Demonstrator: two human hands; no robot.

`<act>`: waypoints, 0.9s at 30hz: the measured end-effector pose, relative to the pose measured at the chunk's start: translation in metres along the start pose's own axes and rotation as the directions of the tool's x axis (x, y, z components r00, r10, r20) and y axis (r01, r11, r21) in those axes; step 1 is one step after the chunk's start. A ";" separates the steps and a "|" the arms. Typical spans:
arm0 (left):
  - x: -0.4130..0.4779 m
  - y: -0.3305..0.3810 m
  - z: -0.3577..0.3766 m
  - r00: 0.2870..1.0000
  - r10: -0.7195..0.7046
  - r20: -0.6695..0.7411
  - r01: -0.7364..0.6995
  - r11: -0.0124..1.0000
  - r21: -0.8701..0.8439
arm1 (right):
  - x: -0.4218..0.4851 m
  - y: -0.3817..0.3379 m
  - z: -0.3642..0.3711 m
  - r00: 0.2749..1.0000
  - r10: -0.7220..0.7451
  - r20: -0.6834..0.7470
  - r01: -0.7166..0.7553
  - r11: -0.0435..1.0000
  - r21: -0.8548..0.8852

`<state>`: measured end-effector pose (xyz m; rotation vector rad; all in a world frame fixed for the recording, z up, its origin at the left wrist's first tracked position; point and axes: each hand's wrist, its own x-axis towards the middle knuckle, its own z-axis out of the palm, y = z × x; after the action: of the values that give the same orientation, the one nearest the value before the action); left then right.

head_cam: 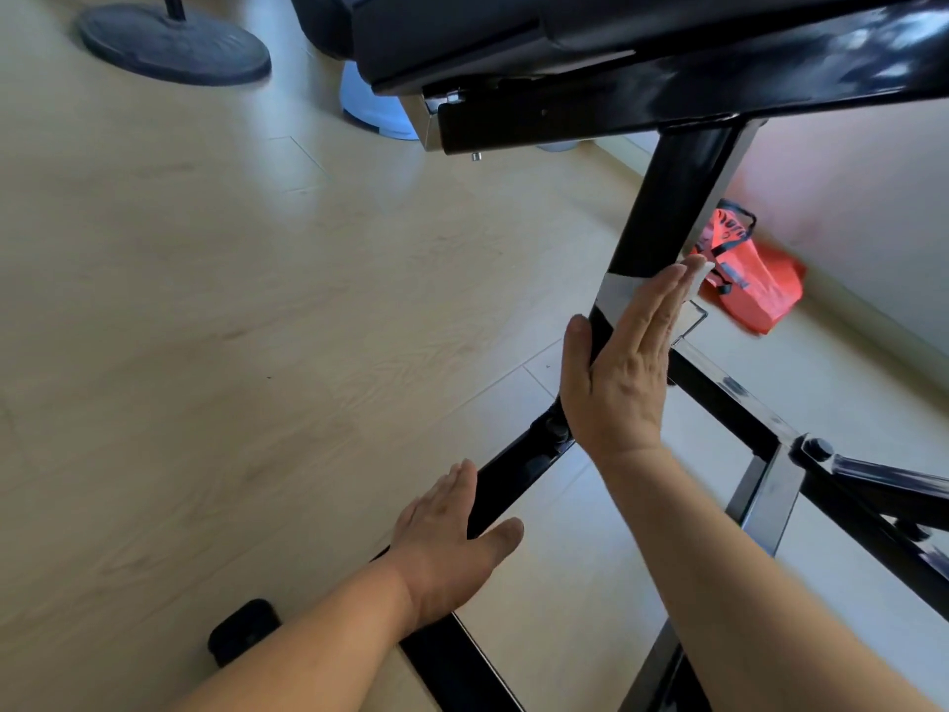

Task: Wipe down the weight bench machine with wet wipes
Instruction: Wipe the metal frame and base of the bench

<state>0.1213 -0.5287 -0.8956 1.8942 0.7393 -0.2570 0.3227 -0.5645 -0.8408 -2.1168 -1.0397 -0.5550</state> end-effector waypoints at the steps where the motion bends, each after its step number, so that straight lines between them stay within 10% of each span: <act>1: 0.001 0.000 0.000 1.000 -0.002 0.001 0.002 1.000 0.006 | 0.001 0.003 0.003 1.000 0.023 0.009 -0.024 0.999 0.025; 10: 0.005 -0.001 -0.002 0.999 0.004 -0.036 -0.010 0.983 -0.182 | -0.136 -0.012 0.006 0.797 0.143 0.587 -0.254 0.961 0.111; 16: -0.027 -0.017 -0.022 0.980 -0.116 -0.165 -0.066 0.588 -0.806 | -0.130 -0.068 -0.022 0.773 0.282 0.568 -0.566 0.711 0.418; 20: -0.076 -0.027 -0.030 0.946 -0.230 -0.227 -0.081 0.512 -0.855 | -0.127 -0.120 -0.048 0.609 0.148 0.779 -0.697 0.569 0.437; 27: -0.148 -0.020 -0.052 0.973 -0.173 -0.150 -0.090 0.316 -0.944 | -0.144 -0.185 -0.099 0.523 0.069 0.849 -0.682 0.632 0.368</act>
<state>-0.0149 -0.5334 -0.8152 0.7084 0.8228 0.3579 0.0821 -0.6313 -0.7920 -1.7576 -0.8740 1.0028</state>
